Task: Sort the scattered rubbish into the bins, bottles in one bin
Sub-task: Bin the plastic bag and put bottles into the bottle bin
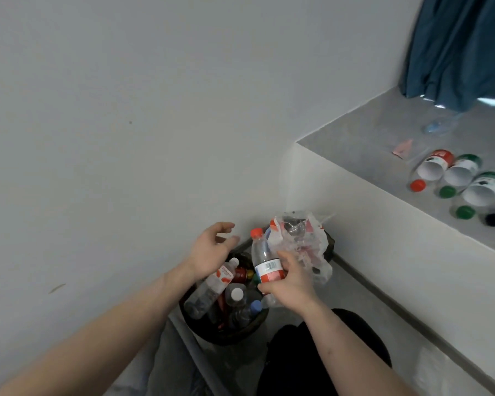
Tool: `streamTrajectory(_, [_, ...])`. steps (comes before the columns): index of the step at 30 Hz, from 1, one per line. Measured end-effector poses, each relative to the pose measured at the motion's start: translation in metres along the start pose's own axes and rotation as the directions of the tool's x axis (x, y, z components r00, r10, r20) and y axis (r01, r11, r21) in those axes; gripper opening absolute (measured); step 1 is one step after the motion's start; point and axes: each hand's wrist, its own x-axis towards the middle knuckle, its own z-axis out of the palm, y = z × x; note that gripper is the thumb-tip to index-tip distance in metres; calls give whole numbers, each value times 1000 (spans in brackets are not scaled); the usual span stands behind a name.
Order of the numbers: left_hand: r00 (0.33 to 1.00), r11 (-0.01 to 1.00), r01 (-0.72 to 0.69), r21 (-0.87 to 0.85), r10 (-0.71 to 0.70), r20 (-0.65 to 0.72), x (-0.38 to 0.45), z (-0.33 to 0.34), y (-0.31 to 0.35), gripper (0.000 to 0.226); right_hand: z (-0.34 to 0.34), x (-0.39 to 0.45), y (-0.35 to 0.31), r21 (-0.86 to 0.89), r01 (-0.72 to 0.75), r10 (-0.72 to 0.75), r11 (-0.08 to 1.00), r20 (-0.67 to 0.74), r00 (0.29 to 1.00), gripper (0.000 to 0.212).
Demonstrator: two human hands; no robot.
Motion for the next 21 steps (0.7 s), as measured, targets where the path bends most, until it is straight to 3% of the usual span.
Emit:
streamTrajectory(4, [979, 995, 62, -79, -45, 197, 6, 15, 24, 52, 8, -8, -5, -2, 58, -57, 998, 69, 996, 91])
streamTrajectory(8, [990, 1000, -4, 24, 0, 143, 13, 30, 23, 31, 9, -13, 0, -17, 92, -91, 996, 44, 995, 81])
streamTrajectory(12, [996, 998, 58, 16, -59, 59, 34, 32, 7, 8, 1, -10, -3, -46, 70, -78, 996, -188, 979, 60])
streamTrajectory(15, [994, 988, 113, 104, -113, 0, 47, 36, -6, 7, -6, 0, -7, 35, 31, -13, 999, -429, 903, 36])
streamTrajectory(21, [974, 890, 219, 399, -225, -33, 73, 47, -47, 27, -7, 22, 0, 96, 24, 26, 995, -485, 874, 38])
